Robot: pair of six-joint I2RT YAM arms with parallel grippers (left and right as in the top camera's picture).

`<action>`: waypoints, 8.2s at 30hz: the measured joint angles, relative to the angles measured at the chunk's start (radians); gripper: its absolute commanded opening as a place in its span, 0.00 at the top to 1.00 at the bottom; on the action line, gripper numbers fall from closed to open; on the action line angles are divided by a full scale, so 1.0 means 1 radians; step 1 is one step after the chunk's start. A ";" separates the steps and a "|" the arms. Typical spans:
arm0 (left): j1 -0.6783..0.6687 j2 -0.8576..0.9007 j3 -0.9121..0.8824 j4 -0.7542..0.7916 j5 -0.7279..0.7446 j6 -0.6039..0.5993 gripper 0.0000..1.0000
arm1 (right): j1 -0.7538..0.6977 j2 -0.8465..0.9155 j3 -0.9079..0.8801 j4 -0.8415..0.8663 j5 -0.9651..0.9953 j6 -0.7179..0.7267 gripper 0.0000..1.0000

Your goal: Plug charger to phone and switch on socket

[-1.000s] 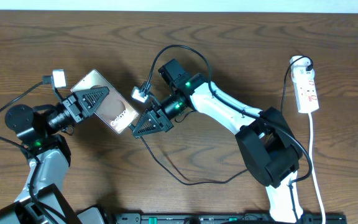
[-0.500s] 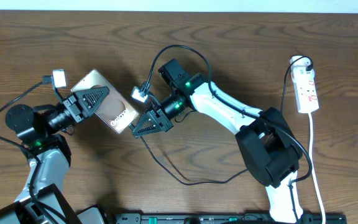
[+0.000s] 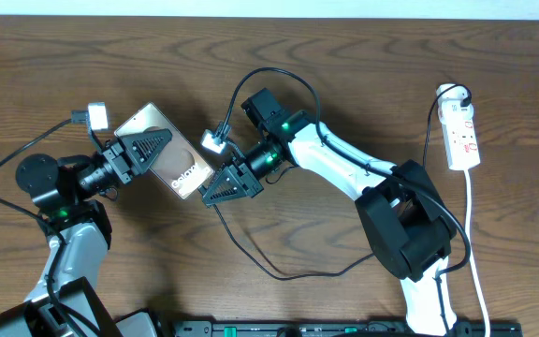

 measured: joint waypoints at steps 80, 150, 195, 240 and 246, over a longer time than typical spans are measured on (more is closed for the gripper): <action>0.190 0.410 -0.072 -0.160 -0.114 0.119 0.93 | 0.000 0.000 0.002 -0.009 0.081 0.019 0.03; 0.191 0.335 0.006 -0.940 -0.433 0.292 0.35 | 0.006 0.000 0.002 -0.016 0.119 0.019 0.01; 0.198 0.307 0.040 -1.233 -0.434 0.283 0.19 | 0.006 0.000 0.002 -0.027 0.120 0.019 0.01; 0.177 0.303 0.150 -1.506 -0.622 0.147 0.19 | 0.006 0.000 0.002 -0.031 0.120 0.019 0.01; 0.175 0.303 0.176 -1.541 -0.674 0.121 0.18 | 0.006 0.000 0.002 -0.031 0.120 0.019 0.01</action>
